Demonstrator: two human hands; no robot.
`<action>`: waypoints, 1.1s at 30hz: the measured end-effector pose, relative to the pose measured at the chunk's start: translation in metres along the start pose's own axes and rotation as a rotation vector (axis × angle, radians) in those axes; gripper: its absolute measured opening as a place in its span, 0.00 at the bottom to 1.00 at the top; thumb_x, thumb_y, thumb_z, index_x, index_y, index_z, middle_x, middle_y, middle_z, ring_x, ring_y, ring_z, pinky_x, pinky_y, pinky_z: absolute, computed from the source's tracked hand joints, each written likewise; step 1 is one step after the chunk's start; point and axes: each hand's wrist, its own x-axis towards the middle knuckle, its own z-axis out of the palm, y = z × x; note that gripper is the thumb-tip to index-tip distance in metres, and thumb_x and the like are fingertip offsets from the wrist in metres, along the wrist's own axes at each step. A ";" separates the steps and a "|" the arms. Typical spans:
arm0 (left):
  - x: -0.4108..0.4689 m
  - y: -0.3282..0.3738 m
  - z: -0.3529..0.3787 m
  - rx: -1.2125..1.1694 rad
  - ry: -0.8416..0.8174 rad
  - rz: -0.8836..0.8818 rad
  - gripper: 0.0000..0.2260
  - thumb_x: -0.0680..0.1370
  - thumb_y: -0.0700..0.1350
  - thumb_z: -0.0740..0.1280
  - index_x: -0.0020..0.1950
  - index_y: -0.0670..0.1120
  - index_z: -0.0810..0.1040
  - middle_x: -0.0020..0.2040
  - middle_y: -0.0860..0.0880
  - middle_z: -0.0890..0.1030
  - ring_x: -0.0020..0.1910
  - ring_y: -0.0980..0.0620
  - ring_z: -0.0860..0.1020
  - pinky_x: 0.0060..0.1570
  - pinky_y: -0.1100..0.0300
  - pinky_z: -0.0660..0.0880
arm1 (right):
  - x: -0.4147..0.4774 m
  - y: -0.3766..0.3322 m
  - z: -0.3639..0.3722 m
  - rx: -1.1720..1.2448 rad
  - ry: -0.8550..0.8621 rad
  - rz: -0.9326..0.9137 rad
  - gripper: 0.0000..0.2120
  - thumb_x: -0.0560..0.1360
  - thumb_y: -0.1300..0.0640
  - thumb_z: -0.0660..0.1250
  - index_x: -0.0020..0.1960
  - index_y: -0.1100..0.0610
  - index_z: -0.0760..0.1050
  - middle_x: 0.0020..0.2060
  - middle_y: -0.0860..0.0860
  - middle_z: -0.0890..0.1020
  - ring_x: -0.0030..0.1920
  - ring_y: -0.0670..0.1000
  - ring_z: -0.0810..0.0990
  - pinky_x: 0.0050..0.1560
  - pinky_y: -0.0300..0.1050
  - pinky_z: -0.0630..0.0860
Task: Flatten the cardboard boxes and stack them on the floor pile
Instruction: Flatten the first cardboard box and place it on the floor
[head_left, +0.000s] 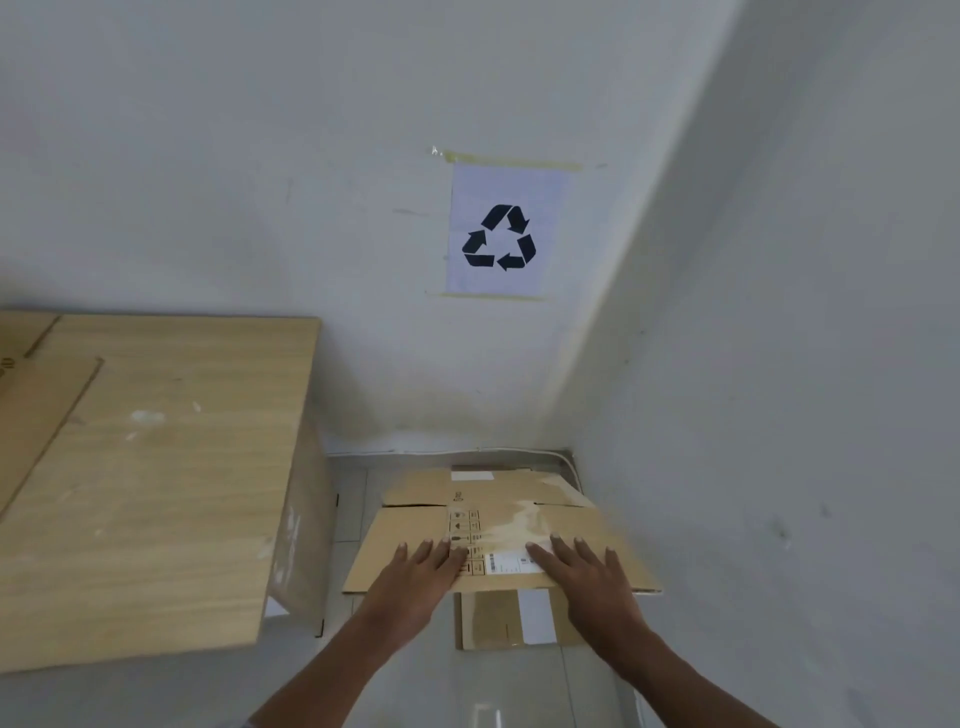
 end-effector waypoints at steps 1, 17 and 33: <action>0.005 0.003 0.007 -0.009 -0.017 0.003 0.41 0.54 0.39 0.83 0.65 0.46 0.74 0.59 0.44 0.82 0.53 0.44 0.83 0.46 0.46 0.82 | 0.002 0.005 0.008 0.005 -0.011 -0.001 0.41 0.78 0.67 0.60 0.78 0.40 0.43 0.79 0.52 0.54 0.78 0.60 0.54 0.73 0.66 0.54; 0.147 0.060 0.171 0.047 0.077 -0.011 0.47 0.48 0.40 0.85 0.66 0.46 0.74 0.58 0.44 0.83 0.53 0.44 0.83 0.45 0.48 0.82 | 0.097 0.108 0.188 0.071 0.047 -0.002 0.41 0.75 0.66 0.65 0.78 0.41 0.50 0.76 0.54 0.64 0.74 0.63 0.63 0.70 0.67 0.60; 0.267 0.086 0.547 0.020 -0.024 -0.093 0.45 0.53 0.39 0.84 0.68 0.44 0.72 0.61 0.41 0.81 0.57 0.39 0.81 0.49 0.41 0.80 | 0.232 0.142 0.583 0.056 -0.123 0.011 0.64 0.52 0.71 0.79 0.77 0.41 0.51 0.67 0.53 0.77 0.63 0.64 0.78 0.53 0.67 0.76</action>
